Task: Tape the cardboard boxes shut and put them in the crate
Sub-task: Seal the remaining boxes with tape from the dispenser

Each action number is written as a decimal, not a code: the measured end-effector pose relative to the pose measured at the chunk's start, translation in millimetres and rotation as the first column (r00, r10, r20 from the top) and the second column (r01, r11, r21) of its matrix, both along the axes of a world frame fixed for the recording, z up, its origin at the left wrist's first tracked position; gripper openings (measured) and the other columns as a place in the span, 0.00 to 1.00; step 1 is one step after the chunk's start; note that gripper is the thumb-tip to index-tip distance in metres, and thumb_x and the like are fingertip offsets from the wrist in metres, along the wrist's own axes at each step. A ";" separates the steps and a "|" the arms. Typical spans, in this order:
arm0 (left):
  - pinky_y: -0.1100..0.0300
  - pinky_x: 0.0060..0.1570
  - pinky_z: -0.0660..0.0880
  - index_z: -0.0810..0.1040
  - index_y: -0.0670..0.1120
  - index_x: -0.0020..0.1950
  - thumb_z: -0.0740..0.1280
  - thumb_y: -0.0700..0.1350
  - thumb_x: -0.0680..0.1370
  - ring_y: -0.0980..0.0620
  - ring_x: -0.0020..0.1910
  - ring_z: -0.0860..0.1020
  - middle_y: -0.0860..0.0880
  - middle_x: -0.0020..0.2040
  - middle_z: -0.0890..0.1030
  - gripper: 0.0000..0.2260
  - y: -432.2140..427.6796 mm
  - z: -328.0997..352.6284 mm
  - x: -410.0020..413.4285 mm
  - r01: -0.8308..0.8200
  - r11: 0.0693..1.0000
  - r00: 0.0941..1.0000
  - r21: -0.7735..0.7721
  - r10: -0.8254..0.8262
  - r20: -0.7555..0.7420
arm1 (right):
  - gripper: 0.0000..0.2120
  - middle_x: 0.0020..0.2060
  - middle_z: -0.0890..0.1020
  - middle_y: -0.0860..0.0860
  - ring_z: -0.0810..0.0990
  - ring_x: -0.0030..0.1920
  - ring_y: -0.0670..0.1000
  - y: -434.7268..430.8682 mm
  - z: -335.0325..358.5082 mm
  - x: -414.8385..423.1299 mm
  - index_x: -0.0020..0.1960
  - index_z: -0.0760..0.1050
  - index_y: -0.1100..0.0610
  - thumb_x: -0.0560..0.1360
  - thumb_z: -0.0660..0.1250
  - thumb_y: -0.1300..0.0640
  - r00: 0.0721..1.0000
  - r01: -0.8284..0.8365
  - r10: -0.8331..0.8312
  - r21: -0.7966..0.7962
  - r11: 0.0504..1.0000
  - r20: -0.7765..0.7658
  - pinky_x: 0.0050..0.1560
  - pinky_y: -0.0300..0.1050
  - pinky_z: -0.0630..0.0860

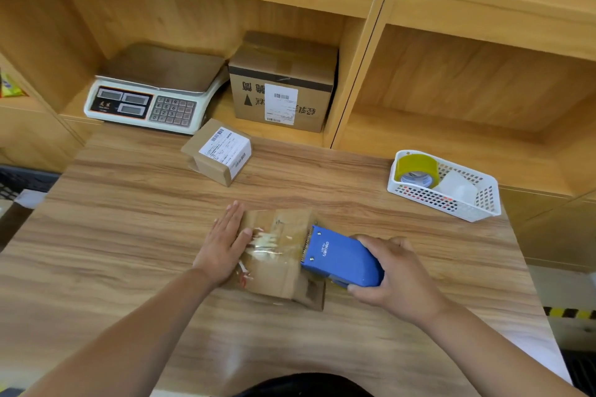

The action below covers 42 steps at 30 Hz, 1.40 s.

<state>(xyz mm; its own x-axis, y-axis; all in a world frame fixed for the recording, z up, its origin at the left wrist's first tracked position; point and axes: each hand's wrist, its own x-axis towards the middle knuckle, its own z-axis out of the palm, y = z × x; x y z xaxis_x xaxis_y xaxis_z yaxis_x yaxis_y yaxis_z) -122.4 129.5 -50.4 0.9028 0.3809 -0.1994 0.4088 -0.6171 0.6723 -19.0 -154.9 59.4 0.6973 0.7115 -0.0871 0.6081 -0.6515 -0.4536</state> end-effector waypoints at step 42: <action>0.61 0.74 0.36 0.47 0.68 0.70 0.71 0.63 0.66 0.76 0.69 0.38 0.69 0.72 0.50 0.41 108.0 103.9 -37.3 0.431 0.900 0.900 0.065 -0.434 0.039 | 0.33 0.46 0.69 0.42 0.63 0.46 0.50 163.7 96.0 -28.2 0.73 0.47 0.29 0.73 0.59 0.35 0.902 -0.321 0.401 -0.373 0.871 0.158 0.47 0.42 0.57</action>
